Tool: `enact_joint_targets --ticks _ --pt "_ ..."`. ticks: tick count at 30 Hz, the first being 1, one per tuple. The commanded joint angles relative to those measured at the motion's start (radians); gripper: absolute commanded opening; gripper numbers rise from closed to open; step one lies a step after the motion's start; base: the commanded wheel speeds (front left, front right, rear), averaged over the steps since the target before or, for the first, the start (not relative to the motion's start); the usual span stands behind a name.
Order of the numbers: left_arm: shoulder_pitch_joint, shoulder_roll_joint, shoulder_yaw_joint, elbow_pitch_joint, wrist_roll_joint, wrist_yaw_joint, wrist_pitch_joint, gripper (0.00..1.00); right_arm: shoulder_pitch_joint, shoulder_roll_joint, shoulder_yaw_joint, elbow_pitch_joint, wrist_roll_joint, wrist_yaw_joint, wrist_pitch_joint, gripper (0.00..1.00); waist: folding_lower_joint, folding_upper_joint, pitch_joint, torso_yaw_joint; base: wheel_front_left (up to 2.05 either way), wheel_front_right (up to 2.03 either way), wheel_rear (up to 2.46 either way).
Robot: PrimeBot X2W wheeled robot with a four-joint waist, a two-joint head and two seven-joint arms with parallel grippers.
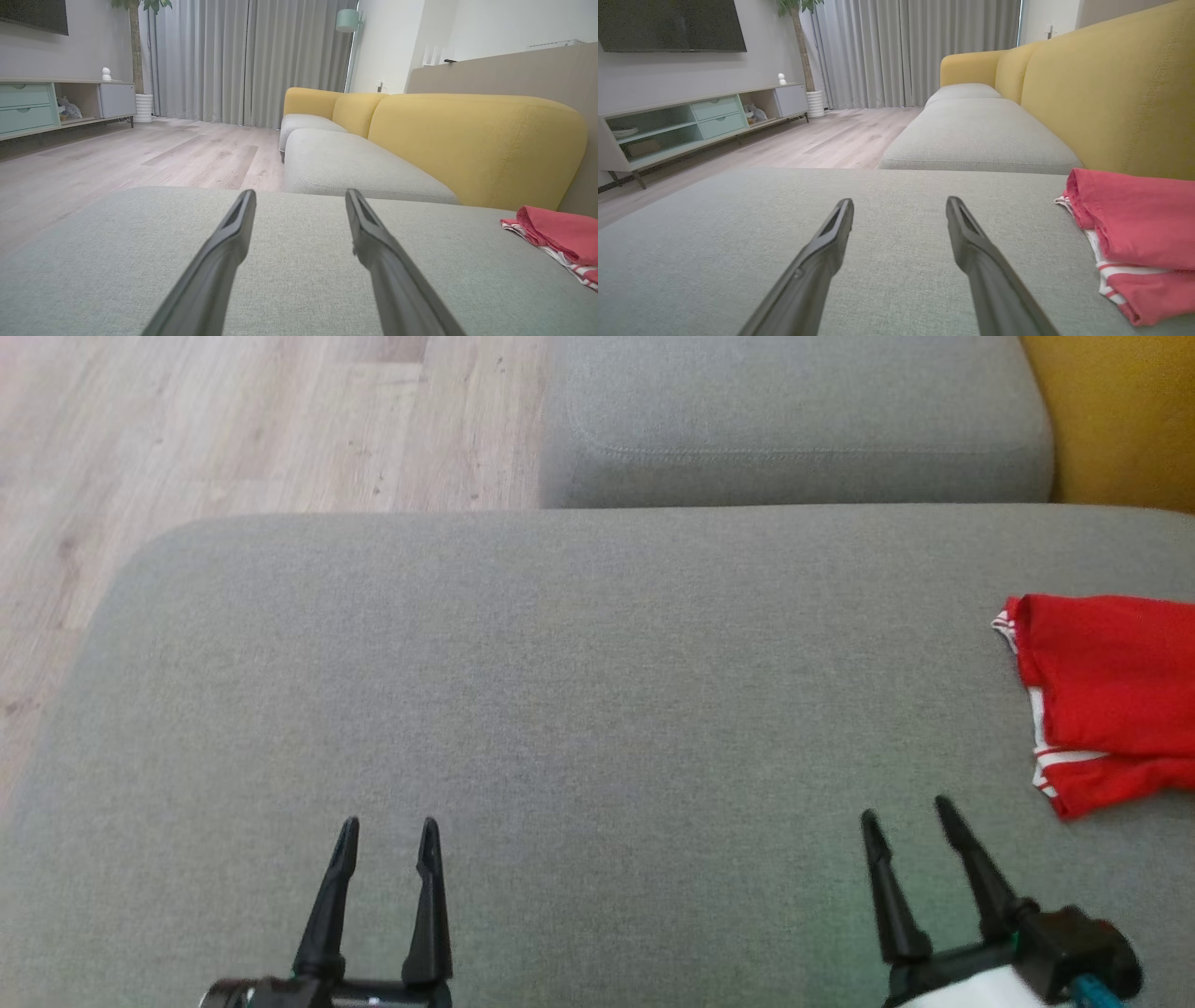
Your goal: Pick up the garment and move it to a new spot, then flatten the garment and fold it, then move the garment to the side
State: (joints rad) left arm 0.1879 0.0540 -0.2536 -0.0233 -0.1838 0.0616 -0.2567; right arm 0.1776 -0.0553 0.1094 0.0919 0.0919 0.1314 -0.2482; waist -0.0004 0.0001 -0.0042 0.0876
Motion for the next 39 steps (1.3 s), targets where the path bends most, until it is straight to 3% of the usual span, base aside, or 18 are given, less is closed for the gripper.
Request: enact_joint_targets --ticks 1,20,21,39 --pt "-0.018 -0.004 0.036 -0.039 0.007 0.003 -0.005 1.0 -0.02 0.003 0.032 -0.052 -0.012 -0.001 -0.013 1.0 0.0004 -0.0001 -0.013 -0.007 0.0 0.0 0.0" --pt "0.019 -0.004 0.047 -0.016 0.02 0.026 -0.005 1.0 0.027 0.005 -0.018 -0.067 0.053 -0.001 -0.013 1.0 0.0004 -0.0001 -0.052 -0.025 0.0 0.0 0.0" --pt "0.047 0.001 0.012 0.011 0.018 0.024 0.0 0.0 0.058 0.012 -0.036 -0.037 0.051 0.0 0.0 0.0 0.0004 -0.0001 -0.052 -0.025 0.0 0.0 0.0" --pt "0.018 0.011 0.036 0.08 -0.166 0.003 0.031 0.0 0.024 0.0 -0.039 0.026 0.236 0.0 0.031 0.0 0.0004 -0.0001 -0.046 -0.033 0.0 0.0 0.0"
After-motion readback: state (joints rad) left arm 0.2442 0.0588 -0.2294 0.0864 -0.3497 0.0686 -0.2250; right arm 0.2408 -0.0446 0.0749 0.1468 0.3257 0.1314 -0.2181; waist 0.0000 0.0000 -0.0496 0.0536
